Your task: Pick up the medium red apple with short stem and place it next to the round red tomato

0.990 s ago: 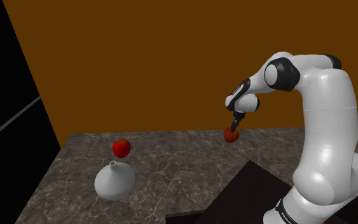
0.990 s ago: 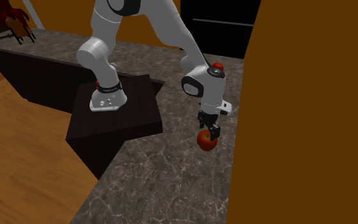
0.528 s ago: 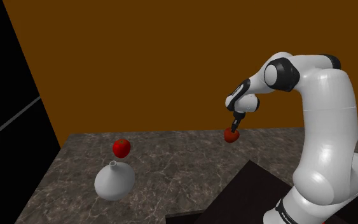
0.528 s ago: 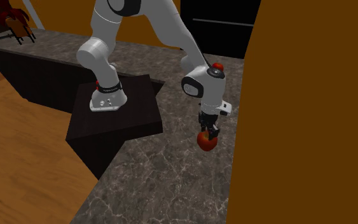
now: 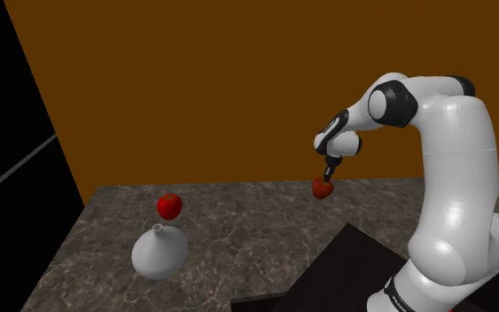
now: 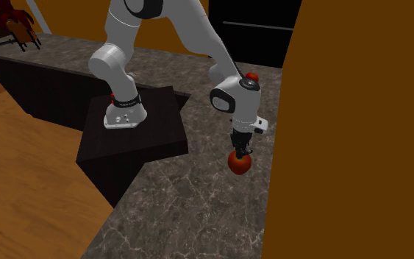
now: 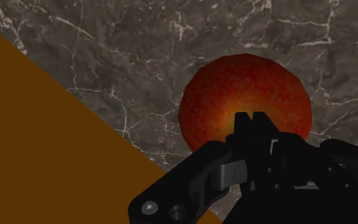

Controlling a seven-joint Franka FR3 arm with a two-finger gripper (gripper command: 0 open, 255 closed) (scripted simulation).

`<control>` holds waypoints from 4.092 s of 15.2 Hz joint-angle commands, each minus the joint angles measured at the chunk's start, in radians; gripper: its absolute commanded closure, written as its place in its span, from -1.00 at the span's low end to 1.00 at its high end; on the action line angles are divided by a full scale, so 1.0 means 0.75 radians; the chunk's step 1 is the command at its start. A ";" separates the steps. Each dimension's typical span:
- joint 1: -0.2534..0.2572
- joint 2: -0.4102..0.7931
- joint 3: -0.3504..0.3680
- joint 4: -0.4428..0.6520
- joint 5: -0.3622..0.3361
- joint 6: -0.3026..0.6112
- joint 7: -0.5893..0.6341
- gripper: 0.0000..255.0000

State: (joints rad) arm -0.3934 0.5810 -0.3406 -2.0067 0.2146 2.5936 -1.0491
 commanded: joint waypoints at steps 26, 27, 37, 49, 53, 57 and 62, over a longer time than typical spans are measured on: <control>0.093 -0.331 -0.119 0.019 -0.164 -0.336 0.090 1.00; 0.095 -0.342 -0.122 0.023 -0.170 -0.351 0.093 1.00; 0.114 -0.440 -0.144 0.085 -0.224 -0.502 0.120 1.00; 0.368 -0.639 -0.025 -0.148 -0.362 -0.473 0.559 1.00; 0.441 -0.666 0.031 -0.175 -0.383 -0.480 0.699 1.00; 0.512 -0.672 0.089 -0.178 -0.392 -0.493 0.833 1.00; 0.599 -0.653 0.161 -0.148 -0.393 -0.517 0.991 1.00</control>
State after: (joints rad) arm 0.0413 0.0894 -0.2315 -2.1260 -0.0801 2.2144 -0.3330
